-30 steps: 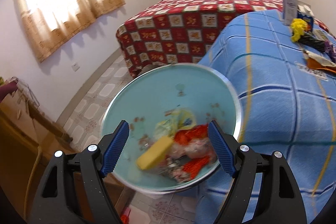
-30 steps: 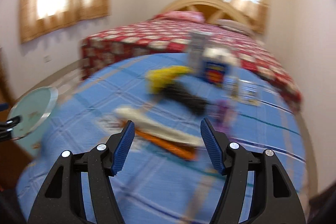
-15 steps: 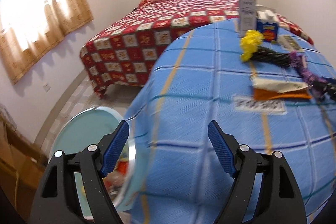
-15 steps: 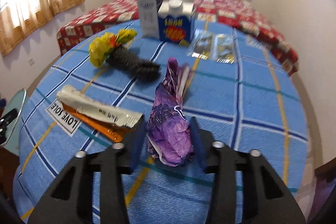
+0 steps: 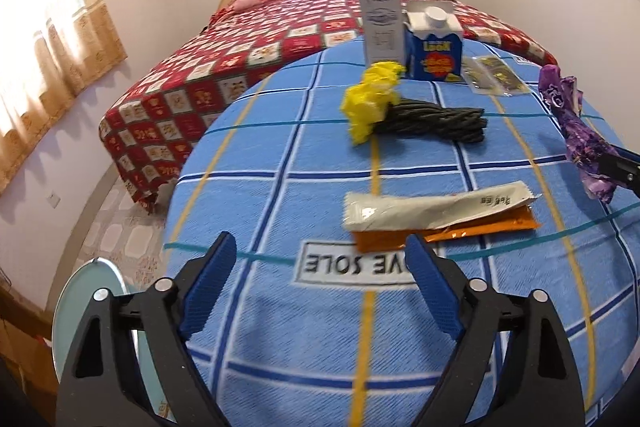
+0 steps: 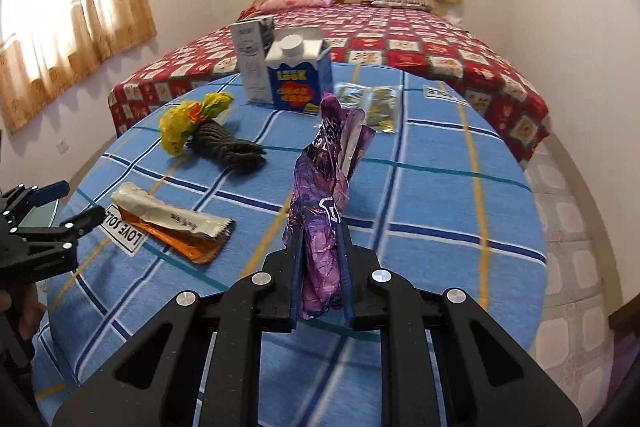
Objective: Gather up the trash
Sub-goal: 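Grasp the orange-white wrapper with the left gripper while the right grasps the purple wrapper, then carry the orange-white and purple wrappers over the light-blue bin with both grippers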
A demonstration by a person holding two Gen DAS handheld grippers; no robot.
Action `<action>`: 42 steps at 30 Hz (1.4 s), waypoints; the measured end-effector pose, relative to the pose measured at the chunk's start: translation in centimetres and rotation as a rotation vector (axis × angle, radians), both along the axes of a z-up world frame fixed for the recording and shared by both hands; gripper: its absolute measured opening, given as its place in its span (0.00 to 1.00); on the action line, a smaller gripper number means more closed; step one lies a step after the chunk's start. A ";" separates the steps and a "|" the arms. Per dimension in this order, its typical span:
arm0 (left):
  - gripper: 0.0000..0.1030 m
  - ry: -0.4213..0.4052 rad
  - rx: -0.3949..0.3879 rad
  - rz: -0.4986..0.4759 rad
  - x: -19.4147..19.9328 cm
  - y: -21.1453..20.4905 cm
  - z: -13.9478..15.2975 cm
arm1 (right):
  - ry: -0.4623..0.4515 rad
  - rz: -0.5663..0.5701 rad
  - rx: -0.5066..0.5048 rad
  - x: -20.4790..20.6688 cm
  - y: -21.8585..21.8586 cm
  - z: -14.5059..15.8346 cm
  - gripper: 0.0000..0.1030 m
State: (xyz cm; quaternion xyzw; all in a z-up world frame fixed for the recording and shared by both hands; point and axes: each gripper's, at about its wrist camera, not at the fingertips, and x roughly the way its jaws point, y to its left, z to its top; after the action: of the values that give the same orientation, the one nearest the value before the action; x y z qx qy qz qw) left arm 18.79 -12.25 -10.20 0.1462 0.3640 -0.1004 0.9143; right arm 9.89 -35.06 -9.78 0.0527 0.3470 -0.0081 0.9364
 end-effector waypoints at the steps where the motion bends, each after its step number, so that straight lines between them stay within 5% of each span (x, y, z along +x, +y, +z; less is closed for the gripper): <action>1: 0.83 0.005 0.004 0.006 0.5 -0.3 -0.2 | -0.002 -0.001 -0.001 -0.1 -0.2 0.0 0.16; 12: 0.80 0.059 0.027 -0.047 2.6 -2.6 -1.2 | -0.015 0.001 0.017 -1.0 -0.6 -0.8 0.16; 13: 0.76 0.070 0.020 -0.070 2.5 -2.8 -1.3 | -0.016 0.003 0.017 -1.0 -0.5 -0.8 0.16; 15: 0.44 0.103 0.016 -0.106 2.4 -3.0 -1.7 | -0.016 0.004 0.017 -1.0 -0.4 -0.9 0.16; 16: 0.41 0.118 0.017 -0.116 2.4 -3.0 -2.0 | -0.016 0.004 0.017 -1.0 -0.3 -0.9 0.16; 18: 0.15 0.111 0.021 -0.136 2.1 -3.1 -2.0 | -0.015 0.004 0.018 -1.0 -0.3 -1.0 0.16; 22: 0.12 0.099 0.035 -0.167 1.4 -3.2 -2.0 | -0.014 0.004 0.017 -1.0 0.0 -1.3 0.16; 24: 0.02 0.086 0.040 -0.170 1.2 -3.0 -1.9 | -0.015 0.004 0.018 -1.1 0.0 -1.3 0.16; 34: 0.00 0.021 0.007 -0.145 -2.2 2.1 1.2 | -0.061 0.019 0.020 -2.0 1.2 -0.2 0.16; 42: 0.00 -0.023 0.014 -0.004 -4.3 8.6 2.9 | -0.090 0.104 0.014 -1.7 4.7 1.3 0.16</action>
State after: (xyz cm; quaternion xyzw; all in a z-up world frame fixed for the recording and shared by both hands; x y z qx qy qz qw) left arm 14.53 -3.67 -7.32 0.1543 0.3540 -0.0981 0.9172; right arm 8.17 -30.38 -8.51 0.0414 0.3066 0.0453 0.9499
